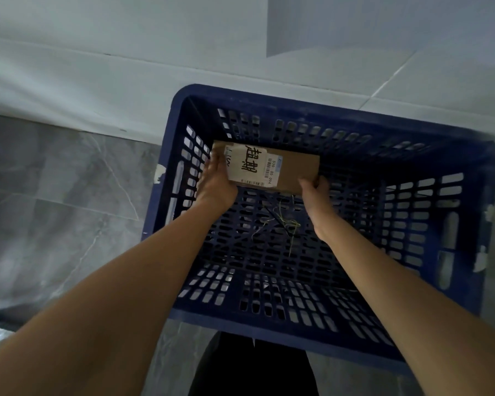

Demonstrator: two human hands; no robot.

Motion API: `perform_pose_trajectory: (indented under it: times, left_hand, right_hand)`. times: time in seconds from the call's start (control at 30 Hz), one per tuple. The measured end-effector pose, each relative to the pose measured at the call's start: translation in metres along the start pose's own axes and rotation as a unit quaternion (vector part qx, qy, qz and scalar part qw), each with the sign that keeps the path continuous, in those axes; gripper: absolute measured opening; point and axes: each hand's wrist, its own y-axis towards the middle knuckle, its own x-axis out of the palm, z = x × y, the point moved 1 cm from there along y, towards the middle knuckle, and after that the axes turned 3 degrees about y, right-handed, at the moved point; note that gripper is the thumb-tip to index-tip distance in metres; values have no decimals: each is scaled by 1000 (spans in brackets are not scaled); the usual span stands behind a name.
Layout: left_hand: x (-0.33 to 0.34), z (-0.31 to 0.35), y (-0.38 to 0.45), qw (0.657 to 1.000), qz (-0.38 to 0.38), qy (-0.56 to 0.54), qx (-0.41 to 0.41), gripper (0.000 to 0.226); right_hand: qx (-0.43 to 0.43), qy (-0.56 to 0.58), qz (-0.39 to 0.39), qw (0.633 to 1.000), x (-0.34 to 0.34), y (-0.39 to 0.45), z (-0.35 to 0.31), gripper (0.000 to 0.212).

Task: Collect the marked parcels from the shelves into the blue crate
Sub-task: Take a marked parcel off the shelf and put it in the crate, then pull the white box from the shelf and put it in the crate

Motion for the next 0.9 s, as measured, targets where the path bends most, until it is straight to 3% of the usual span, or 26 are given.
perform_pose_trajectory:
  times: [0.13,0.23,0.33,0.57,0.77,0.9]
  left_hand:
    - [-14,20,-29,997,41,-51,39,64]
    - [-41,40,-62,987,109,-27,111,60]
    - [-86,59,-110,970,198,-40,136,59]
    - [-234,88,-228,948,295,34,114,64]
    - [-363,75,-314,908,407,77,54,68]
    - [-431,23,-401,869,489,67,-44,68]
  right_hand:
    - [-137,-79,36,987,-4,-32,-14,67]
    - [-265,-261,72,925,-11,-72,-38,58]
    - [-342,-351,86,867,-19,-125,-73,55]
    - [-461,-404,12,790,-7,-282,-180,54]
    - [-604,-431,-30,670,56,-398,-282,56]
    - [-706,-412,-77,570,106,-489,-328,60]
